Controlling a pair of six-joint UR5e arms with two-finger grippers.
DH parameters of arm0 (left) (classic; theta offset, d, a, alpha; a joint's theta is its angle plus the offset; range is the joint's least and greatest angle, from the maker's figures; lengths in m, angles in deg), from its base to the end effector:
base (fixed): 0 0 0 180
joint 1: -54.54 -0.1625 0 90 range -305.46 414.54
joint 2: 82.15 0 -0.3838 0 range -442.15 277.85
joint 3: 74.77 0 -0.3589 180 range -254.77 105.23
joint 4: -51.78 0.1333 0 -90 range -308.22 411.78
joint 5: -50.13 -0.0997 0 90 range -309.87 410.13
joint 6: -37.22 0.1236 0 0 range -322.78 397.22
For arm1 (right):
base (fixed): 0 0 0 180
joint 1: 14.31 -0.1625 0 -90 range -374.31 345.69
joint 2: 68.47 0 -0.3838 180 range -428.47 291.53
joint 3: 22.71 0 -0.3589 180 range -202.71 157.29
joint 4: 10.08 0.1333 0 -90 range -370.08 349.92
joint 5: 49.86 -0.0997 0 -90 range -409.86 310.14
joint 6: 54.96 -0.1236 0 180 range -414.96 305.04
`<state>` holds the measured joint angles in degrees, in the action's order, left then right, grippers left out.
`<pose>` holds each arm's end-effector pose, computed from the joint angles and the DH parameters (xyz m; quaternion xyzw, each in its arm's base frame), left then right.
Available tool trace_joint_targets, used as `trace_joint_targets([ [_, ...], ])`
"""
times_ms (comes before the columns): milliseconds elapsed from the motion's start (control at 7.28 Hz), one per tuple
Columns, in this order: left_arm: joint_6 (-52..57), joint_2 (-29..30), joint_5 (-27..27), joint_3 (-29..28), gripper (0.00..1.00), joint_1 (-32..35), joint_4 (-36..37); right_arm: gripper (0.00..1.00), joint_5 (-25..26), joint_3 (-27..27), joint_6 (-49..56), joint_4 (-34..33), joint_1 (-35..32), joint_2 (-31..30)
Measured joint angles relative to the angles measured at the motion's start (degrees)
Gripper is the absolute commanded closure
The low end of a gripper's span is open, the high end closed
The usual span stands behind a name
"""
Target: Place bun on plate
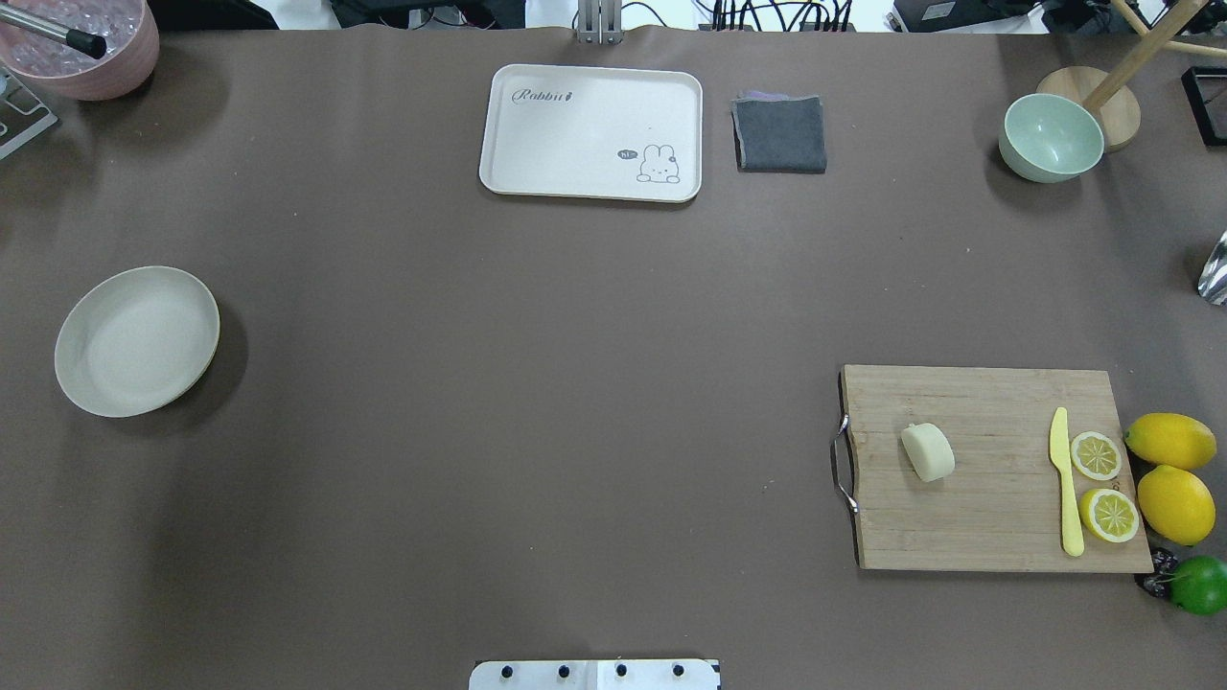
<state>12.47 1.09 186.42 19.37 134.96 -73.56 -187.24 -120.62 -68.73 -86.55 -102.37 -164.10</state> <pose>0.0304 -0.4445 0.5780 0.1362 0.4368 -0.0067 0.8892 0.0274 -0.4409 0.5835 0.0704 -0.4114 0.0385 0.9079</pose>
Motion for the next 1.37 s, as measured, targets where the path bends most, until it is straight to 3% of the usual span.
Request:
trace_joint_targets([
  [275, -11.6, 2.1, -5.2, -6.6, 0.02, -8.6, -14.5, 0.00, 0.1, 0.0, 0.0, 0.0, 0.0, 0.0],
  [687, -14.4, 6.0, -11.8, -15.5, 0.06, -16.2, -24.0, 0.00, -0.2, -0.1, 0.0, 0.1, 0.0, 0.0],
  [962, -14.5, 6.7, -13.1, -17.1, 0.43, -18.6, -26.0, 0.00, -0.2, -0.1, -0.1, 0.1, 0.0, 0.0],
  [1237, -14.4, 6.6, -13.3, -17.3, 1.00, -19.9, -26.5, 0.00, -0.1, -0.1, -0.1, 0.1, 0.0, 0.1],
  [1374, -14.4, 6.6, -13.3, -17.3, 1.00, -20.1, -26.5, 0.00, 0.0, -0.1, 0.0, 0.1, 0.0, 0.1],
])
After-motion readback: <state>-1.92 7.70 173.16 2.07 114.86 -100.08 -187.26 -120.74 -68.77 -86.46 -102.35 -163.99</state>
